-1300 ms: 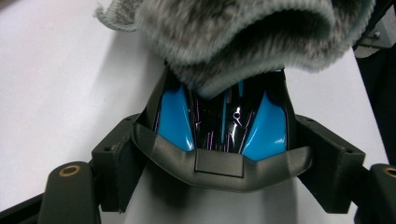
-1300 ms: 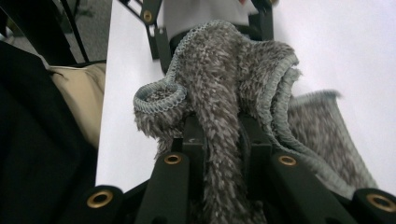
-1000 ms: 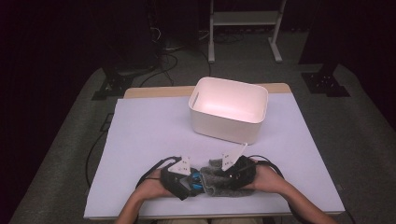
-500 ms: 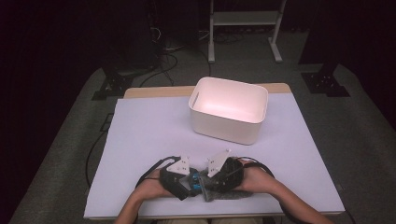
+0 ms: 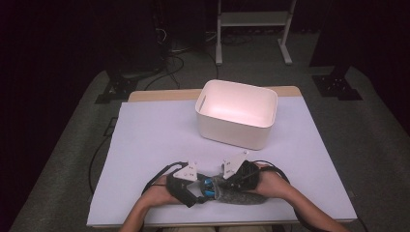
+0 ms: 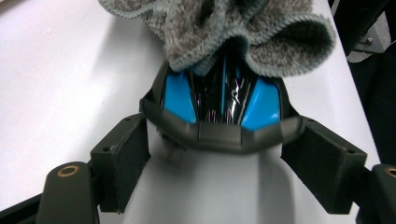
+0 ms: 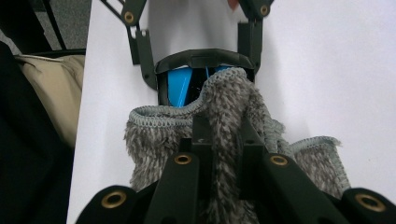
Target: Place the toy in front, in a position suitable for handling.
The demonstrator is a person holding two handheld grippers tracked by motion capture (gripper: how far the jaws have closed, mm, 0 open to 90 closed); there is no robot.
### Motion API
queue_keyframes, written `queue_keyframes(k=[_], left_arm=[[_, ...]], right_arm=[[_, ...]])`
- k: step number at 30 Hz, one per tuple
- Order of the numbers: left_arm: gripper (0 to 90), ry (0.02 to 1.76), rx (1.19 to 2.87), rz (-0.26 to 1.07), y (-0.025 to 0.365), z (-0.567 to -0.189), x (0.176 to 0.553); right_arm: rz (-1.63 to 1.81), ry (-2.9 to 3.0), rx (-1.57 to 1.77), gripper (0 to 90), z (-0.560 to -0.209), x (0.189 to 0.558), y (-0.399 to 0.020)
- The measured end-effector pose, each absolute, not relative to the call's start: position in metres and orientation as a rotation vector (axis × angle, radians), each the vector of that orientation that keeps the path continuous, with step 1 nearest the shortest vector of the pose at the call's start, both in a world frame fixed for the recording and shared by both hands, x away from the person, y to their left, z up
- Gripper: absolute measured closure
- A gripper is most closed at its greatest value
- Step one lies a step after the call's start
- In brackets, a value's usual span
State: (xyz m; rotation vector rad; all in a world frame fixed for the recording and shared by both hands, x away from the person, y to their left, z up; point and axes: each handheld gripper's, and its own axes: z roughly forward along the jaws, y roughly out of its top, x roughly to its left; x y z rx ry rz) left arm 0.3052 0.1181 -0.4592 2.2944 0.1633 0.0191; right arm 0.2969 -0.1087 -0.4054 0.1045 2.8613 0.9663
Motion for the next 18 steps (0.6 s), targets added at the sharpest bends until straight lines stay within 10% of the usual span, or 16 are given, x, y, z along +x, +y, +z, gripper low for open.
queue_keyframes(k=[18], left_arm=[[24.6,0.164,2.290,-0.006,0.122,-0.460,0.307]], right_arm=[[1.037,2.906,-0.019,82.4,-0.409,0.295,-0.067]])
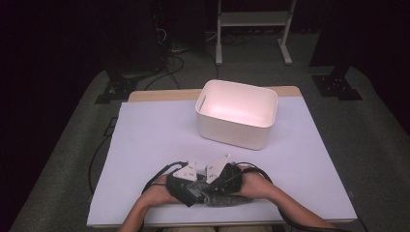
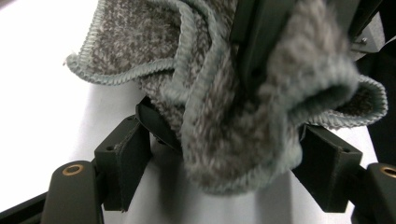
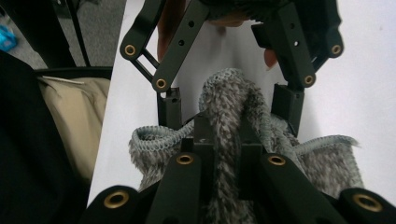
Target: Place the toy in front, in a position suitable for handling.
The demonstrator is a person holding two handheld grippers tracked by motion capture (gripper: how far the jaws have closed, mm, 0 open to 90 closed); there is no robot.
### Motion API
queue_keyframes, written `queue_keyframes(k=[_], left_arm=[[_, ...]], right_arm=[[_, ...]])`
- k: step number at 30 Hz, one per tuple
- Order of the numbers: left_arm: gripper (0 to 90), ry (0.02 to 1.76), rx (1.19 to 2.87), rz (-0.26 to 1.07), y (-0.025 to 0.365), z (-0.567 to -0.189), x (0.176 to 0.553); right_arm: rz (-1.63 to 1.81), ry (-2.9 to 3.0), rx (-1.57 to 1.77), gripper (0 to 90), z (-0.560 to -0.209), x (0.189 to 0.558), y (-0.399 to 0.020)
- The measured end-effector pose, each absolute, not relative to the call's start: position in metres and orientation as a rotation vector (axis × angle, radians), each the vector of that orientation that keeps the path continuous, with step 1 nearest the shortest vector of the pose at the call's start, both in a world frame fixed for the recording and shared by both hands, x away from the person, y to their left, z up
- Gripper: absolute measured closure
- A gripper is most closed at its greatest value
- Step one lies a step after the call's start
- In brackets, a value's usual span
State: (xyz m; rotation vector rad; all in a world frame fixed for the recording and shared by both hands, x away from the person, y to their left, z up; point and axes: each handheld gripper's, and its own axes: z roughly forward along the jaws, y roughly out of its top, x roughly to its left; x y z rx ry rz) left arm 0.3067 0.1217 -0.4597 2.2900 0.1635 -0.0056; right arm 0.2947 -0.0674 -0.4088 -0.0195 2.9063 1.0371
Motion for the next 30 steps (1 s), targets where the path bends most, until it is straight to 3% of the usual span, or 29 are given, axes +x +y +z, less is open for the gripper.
queue_keyframes(k=[6,18,30], left_arm=[[24.5,0.162,2.295,-0.007,0.120,-0.459,0.307],[23.6,0.164,2.288,-0.009,0.117,-0.460,0.308],[23.7,0.160,2.292,-0.010,0.117,-0.459,0.308]], right_arm=[[1.043,2.895,0.048,82.3,-0.404,0.302,-0.082],[1.059,2.907,0.051,81.9,-0.407,0.305,-0.073],[1.060,2.908,0.160,82.2,-0.406,0.311,-0.105]])
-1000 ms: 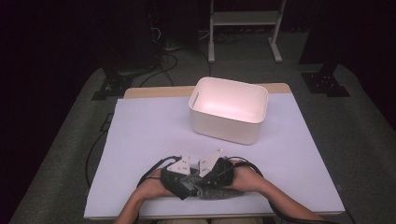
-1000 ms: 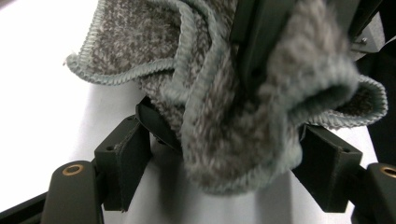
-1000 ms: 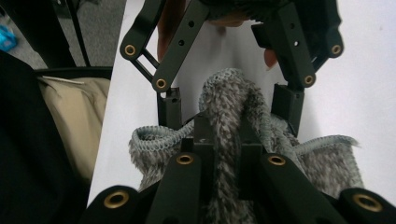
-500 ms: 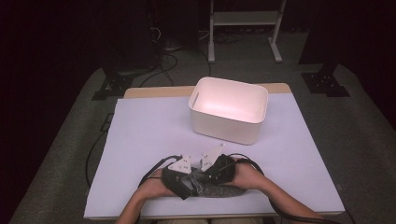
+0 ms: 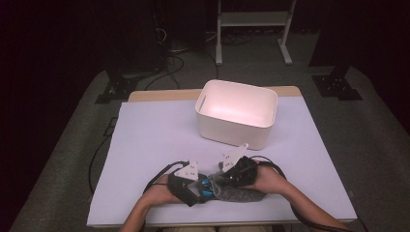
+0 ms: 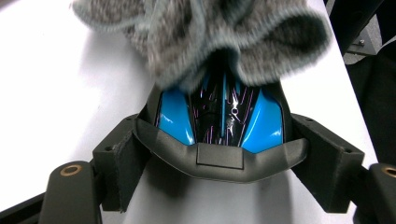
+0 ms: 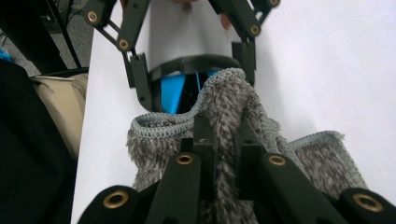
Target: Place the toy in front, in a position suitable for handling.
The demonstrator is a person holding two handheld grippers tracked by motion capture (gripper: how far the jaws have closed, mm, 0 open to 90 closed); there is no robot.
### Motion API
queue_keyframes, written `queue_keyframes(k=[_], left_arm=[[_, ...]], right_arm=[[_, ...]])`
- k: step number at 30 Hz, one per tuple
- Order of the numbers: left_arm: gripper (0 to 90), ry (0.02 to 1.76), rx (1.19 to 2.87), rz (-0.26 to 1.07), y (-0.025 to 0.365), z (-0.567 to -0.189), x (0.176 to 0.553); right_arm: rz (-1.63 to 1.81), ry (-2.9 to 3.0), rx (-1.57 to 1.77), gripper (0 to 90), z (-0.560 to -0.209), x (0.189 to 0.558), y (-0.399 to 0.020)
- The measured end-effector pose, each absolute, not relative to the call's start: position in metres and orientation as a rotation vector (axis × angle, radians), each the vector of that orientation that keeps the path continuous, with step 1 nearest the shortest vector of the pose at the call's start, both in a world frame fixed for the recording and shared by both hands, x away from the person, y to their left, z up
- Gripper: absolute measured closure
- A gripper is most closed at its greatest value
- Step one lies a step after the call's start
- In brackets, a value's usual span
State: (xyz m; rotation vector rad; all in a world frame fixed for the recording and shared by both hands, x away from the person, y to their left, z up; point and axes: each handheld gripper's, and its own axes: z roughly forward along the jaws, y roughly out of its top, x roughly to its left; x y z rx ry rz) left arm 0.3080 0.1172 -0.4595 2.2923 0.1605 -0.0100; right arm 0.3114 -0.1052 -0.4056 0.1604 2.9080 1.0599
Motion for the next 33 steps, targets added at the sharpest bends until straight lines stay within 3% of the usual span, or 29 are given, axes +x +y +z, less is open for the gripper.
queue_keyframes(k=[9,18,25,33], left_arm=[[23.8,0.167,2.288,-0.014,0.120,-0.460,0.308],[23.8,0.161,2.294,-0.013,0.120,-0.459,0.308],[23.8,0.168,2.284,-0.016,0.121,-0.460,0.308],[23.9,0.168,2.284,-0.020,0.121,-0.460,0.308]], right_arm=[[1.045,2.921,0.084,82.1,-0.408,0.317,-0.072],[1.050,2.932,0.143,82.1,-0.407,0.318,-0.090],[1.105,2.966,0.061,81.8,-0.409,0.312,-0.065],[1.077,2.954,0.045,81.9,-0.405,0.309,-0.071]])
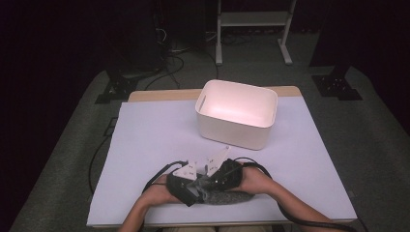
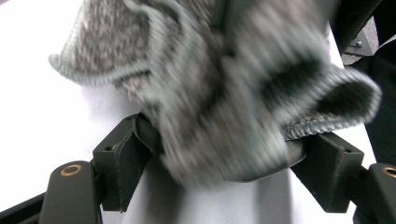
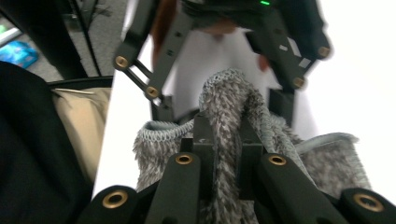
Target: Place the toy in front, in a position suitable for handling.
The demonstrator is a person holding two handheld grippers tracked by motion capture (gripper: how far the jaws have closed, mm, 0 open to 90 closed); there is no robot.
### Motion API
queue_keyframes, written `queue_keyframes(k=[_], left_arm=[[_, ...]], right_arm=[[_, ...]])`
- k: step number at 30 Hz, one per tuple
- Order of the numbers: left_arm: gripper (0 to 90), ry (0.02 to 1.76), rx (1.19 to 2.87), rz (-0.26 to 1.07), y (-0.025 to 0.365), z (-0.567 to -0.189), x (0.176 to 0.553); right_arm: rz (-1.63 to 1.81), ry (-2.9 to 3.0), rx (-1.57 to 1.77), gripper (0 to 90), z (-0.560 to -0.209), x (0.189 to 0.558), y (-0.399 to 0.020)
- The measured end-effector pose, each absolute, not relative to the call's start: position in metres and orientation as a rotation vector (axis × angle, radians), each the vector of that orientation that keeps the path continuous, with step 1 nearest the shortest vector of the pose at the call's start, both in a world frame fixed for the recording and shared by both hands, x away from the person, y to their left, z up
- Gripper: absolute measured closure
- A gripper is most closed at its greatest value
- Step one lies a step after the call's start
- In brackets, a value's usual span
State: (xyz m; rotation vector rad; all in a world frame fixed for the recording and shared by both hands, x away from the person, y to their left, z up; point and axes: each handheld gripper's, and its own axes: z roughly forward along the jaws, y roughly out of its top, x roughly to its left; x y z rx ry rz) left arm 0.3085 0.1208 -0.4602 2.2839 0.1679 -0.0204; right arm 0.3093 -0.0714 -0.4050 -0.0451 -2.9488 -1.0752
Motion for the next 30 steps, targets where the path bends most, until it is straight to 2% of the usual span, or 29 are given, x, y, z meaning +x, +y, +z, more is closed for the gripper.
queue_keyframes(k=[18,25,30], left_arm=[[23.8,0.172,2.288,-0.026,0.122,-0.460,0.309],[23.9,0.168,2.292,-0.027,0.121,-0.460,0.309],[23.8,0.171,2.294,-0.030,0.121,-0.459,0.310]], right_arm=[[-1.060,-2.971,-0.345,81.8,-0.421,0.311,-0.163],[-1.074,-2.946,-0.403,81.7,-0.428,0.310,-0.181],[-1.116,-2.916,-0.409,81.7,-0.425,0.311,-0.178]])
